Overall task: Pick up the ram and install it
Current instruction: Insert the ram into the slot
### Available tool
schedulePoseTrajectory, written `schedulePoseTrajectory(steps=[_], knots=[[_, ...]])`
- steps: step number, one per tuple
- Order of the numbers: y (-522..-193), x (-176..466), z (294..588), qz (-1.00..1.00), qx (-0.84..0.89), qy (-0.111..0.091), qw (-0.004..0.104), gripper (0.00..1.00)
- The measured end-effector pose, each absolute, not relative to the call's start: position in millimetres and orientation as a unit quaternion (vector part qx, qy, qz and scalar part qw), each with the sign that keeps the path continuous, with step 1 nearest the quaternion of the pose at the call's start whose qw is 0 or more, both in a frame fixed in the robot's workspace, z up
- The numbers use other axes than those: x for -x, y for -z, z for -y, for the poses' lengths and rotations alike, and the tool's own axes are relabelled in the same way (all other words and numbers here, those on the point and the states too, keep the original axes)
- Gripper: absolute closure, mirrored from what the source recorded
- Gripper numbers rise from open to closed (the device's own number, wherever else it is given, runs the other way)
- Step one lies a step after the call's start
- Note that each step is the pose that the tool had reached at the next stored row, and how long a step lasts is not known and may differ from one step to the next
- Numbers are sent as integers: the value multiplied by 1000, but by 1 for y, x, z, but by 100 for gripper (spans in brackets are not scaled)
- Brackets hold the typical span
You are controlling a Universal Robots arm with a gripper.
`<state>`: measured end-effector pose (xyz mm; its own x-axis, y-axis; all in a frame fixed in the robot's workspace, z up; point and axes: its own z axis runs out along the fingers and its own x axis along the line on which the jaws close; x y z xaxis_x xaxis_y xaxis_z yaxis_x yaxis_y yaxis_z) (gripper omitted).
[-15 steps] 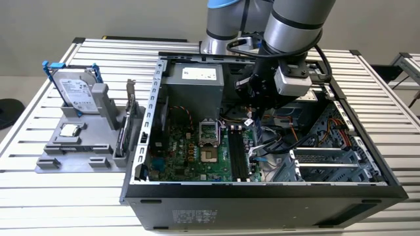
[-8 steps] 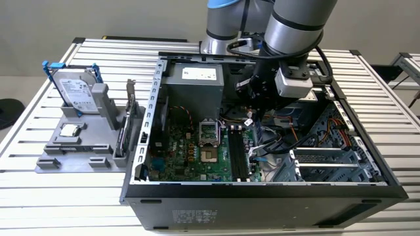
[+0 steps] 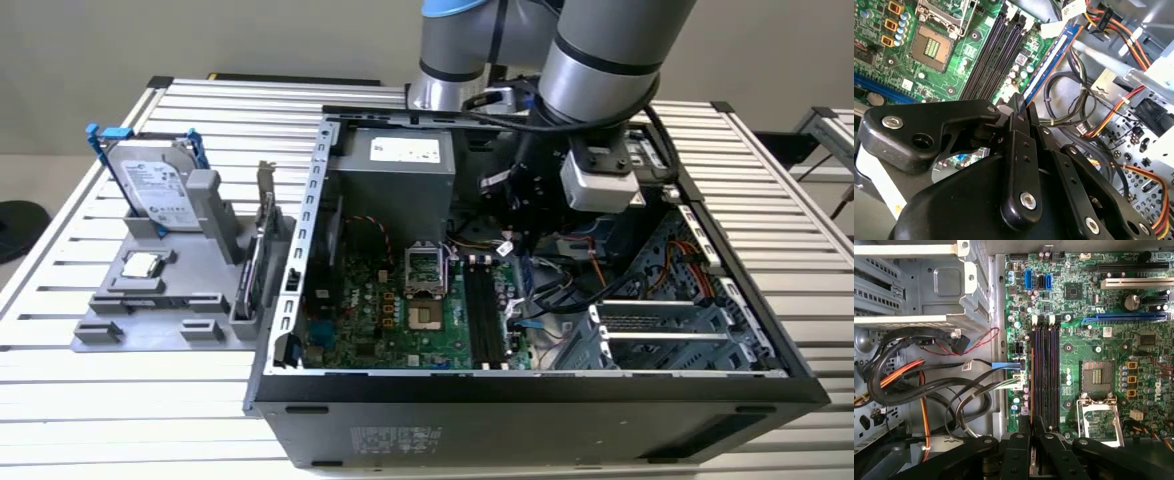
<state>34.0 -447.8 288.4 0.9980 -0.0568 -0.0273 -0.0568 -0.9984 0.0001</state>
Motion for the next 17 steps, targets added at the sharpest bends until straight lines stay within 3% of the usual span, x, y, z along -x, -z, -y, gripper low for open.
schedulePoseTrajectory(steps=[17], knots=[[-275, -31, 459, -26, 1000, -14, 0, 100]])
